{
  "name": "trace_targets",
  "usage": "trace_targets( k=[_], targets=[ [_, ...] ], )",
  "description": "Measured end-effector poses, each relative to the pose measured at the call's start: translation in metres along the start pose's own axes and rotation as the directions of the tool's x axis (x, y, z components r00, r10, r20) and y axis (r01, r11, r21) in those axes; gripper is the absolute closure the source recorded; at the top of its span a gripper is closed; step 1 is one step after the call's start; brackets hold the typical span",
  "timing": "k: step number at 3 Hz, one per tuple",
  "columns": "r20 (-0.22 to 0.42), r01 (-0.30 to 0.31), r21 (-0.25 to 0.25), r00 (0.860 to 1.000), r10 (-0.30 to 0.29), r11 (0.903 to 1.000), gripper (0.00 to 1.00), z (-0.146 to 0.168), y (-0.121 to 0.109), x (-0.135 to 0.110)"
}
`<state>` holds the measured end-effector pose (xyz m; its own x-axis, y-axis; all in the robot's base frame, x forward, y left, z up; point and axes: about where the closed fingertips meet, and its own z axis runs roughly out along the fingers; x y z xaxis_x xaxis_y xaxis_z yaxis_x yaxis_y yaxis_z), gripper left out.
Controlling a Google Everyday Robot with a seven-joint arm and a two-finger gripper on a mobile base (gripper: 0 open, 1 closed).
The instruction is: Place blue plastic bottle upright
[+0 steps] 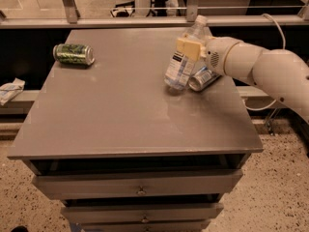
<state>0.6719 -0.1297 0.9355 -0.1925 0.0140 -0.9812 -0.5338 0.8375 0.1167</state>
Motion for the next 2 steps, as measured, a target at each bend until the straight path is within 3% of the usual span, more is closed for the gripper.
trace_targets(
  k=[2],
  targets=[
    [0.017, 0.026, -0.020, 1.000, -0.025, 0.9995, 1.00, 0.0013, 0.0087, -0.0034]
  ],
)
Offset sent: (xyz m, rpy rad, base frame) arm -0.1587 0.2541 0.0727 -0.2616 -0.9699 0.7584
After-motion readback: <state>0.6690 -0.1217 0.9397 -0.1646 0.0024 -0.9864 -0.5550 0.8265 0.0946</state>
